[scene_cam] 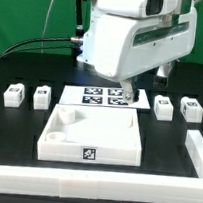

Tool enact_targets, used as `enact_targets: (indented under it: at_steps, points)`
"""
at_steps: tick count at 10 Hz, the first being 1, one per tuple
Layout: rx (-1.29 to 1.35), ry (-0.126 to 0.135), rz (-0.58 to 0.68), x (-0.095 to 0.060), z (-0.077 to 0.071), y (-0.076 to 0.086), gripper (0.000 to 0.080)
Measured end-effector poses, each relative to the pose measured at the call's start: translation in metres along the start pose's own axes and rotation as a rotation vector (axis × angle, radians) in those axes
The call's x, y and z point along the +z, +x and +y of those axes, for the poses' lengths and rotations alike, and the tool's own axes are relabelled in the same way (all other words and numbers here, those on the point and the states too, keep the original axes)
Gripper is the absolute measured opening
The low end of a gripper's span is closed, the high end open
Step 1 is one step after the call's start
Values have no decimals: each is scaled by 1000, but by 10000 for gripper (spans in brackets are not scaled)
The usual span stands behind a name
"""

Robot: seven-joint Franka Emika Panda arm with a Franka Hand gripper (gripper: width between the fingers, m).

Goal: Assemble one leg

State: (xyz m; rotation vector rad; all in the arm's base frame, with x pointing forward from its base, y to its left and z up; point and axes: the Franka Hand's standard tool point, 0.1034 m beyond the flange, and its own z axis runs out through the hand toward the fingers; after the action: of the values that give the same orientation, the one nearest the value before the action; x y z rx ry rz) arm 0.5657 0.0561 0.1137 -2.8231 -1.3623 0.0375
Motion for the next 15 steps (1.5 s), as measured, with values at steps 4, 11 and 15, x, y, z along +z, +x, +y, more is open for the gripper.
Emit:
enact_targets:
  at_steps: [4,11,15]
  points:
    - [0,0,0,0,0,0,650]
    - [-88,-4,0,4,-14,-25,650]
    - [-188,6,-7,14,-20,-69,650]
